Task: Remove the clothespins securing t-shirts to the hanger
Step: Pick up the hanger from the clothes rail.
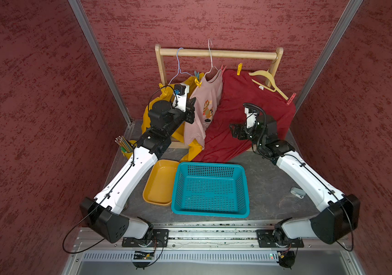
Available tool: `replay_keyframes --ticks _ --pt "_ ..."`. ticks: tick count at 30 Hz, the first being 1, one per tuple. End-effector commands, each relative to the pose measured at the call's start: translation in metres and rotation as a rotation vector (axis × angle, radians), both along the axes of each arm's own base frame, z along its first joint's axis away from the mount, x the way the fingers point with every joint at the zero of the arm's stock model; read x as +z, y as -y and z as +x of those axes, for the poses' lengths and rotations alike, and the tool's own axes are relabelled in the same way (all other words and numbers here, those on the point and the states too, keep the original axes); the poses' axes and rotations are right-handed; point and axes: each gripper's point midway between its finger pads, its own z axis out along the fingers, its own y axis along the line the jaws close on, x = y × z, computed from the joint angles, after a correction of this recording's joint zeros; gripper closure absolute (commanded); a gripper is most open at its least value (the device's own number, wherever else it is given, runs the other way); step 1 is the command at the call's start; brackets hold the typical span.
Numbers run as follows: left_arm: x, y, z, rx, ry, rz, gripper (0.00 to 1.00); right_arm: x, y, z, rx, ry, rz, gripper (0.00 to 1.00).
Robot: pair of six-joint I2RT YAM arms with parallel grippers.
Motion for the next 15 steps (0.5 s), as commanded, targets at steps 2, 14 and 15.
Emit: replay_keyframes --ticks 2,14,15 --pt "0.033 -0.013 -0.015 0.005 0.115 -0.043 1.00 -0.007 0.003 0.019 -0.058 -0.033 -0.058 0.15" --pt "0.019 -0.044 -0.031 0.082 0.124 -0.071 1.00 -0.008 -0.004 0.034 -0.055 -0.051 -0.053 0.15" --pt "0.021 -0.045 -0.036 0.071 0.135 -0.073 1.00 -0.007 -0.004 0.034 -0.055 -0.049 -0.053 0.15"
